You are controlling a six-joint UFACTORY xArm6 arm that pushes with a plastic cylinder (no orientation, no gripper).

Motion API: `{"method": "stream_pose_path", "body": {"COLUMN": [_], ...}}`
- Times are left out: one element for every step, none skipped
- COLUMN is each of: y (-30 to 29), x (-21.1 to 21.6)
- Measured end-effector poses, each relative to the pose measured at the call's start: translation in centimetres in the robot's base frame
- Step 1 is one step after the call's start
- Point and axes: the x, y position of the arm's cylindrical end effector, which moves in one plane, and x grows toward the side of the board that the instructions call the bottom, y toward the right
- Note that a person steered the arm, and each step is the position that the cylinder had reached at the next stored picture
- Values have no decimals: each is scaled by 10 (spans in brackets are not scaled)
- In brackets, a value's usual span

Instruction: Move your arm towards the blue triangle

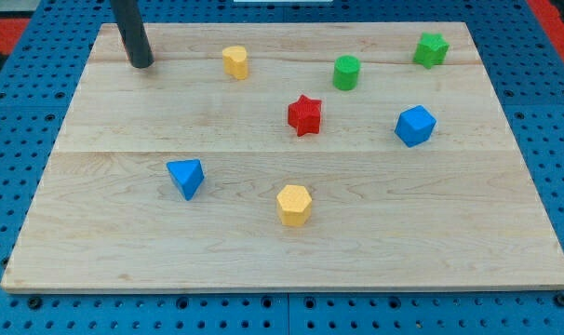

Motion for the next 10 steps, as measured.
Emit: {"method": "stream_pose_path", "body": {"y": [1, 0, 23, 39, 44, 44, 44, 50, 50, 50], "x": [0, 10, 32, 43, 45, 45, 45, 45, 45, 45]}}
